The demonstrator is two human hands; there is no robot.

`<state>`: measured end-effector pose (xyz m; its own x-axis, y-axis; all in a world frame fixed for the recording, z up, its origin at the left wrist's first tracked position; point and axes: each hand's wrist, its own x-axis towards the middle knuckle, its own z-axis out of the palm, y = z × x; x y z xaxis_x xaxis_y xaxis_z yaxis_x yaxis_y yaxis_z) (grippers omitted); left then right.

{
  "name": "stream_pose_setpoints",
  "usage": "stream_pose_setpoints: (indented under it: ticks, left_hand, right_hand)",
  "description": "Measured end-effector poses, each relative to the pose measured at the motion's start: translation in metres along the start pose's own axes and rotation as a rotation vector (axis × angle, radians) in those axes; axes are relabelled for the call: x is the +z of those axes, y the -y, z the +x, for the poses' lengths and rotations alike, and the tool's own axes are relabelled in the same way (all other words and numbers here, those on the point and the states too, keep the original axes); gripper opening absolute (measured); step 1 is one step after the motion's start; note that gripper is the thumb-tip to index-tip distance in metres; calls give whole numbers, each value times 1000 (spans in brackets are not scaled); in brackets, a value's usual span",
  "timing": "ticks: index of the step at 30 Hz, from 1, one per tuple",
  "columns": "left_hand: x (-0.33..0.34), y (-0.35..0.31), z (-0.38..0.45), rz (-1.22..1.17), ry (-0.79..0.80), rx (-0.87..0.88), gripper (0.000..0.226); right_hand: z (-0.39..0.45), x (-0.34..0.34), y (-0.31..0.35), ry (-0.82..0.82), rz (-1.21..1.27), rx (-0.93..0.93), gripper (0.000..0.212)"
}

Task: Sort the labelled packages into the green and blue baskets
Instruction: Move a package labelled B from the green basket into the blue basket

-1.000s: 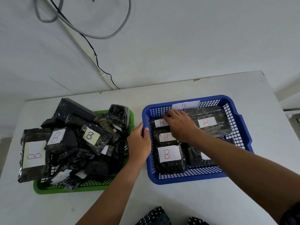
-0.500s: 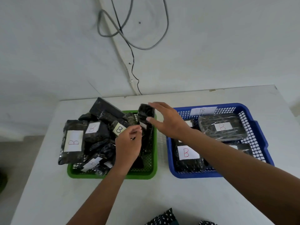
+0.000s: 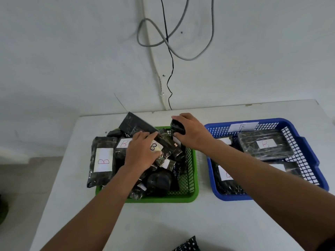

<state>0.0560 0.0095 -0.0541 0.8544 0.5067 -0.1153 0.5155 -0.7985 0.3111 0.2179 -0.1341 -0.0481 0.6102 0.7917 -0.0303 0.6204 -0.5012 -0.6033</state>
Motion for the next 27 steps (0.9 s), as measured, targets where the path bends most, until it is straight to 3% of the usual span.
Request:
stream_pose_setpoints:
  ticks: [5,10,20,23,27]
  left_hand:
    - [-21,16,20,-218,32,16,41]
    - [-44,42,33,-661,52,-119,24]
    - [-48,53,20,-1209,68,-287,24]
    - [-40,30,12,-1219,13,-266,33]
    - [-22,-12,-7,-1046,-42,-202,58]
  right_hand:
    - [7,8,37,-96,-173,-231,41]
    - [16,17,58,-44,-94,-130,34]
    - [21,-10,60,-13,444,102,29]
    - [2,-23,53,-52,514,128,30]
    - [-37,-44,25,-127,584,178,29]
